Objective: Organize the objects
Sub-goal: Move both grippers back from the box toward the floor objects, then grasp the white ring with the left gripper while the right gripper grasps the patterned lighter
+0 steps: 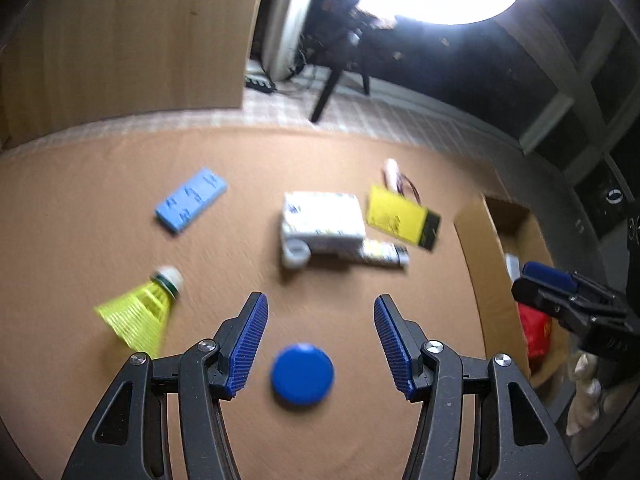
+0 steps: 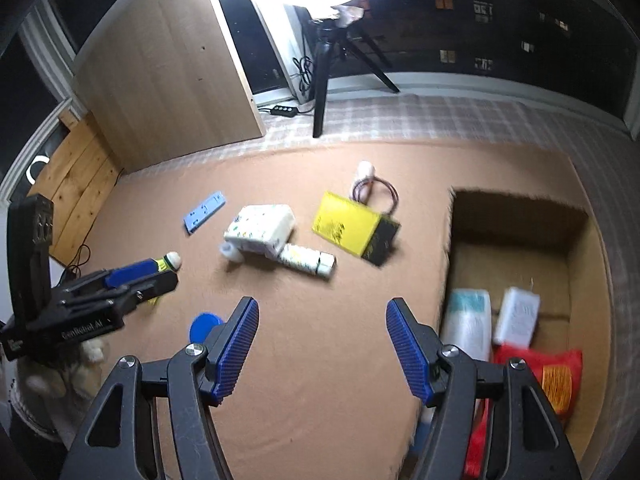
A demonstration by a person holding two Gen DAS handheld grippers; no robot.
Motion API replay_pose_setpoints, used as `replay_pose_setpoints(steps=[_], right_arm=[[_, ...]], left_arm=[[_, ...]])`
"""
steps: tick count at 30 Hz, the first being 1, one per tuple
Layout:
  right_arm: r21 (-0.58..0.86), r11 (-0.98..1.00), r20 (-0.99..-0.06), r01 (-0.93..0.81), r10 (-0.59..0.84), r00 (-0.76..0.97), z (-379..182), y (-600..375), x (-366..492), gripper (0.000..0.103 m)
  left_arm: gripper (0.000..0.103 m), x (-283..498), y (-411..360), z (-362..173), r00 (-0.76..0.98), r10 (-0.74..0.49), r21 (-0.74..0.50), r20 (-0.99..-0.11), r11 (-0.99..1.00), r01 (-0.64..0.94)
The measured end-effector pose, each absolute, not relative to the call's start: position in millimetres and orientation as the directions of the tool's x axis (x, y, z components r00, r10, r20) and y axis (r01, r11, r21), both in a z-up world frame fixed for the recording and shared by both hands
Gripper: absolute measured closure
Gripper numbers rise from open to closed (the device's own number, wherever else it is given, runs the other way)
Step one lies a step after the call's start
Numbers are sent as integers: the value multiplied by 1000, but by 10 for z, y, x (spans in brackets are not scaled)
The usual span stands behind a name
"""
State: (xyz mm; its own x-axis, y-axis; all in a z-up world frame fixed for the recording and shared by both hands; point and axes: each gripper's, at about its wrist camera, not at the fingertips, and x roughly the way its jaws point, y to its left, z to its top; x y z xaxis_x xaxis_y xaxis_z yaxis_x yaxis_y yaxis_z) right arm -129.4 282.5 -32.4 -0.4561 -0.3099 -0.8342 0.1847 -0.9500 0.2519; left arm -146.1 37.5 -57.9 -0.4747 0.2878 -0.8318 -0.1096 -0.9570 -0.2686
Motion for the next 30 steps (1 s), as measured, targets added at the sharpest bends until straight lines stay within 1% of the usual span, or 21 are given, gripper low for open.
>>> replay_pose_setpoints(steps=[4,7,13,20,30], right_arm=[[228,-950,-843,216,-303,-445,-349,2734,-1533,40],[202,-949,-861,241,-289,-418,-461,2636,-1703,40],[217,-940,-895,262,-299,-332,-783,2509,-1936,40],[183,-939,-918,291,-269,-291,-1006,2418,-2113,40],[209,-928,-922,308,-292,-254,-1193,2302,-2291,40]], left_arm=[[44,-1649,353,-574,-475,294,-276,-830,-955,-107],[44,-1749,435,-699,-451,290,-266,-844,-957,-117],[44,-1897,617,-1065,-393,272,-241,-879,-962,-126],[53,-2063,683,-1314,-374,252,-227,-892,-968,-112],[53,-2167,697,-1422,-374,241,-218,-895,-970,-104]])
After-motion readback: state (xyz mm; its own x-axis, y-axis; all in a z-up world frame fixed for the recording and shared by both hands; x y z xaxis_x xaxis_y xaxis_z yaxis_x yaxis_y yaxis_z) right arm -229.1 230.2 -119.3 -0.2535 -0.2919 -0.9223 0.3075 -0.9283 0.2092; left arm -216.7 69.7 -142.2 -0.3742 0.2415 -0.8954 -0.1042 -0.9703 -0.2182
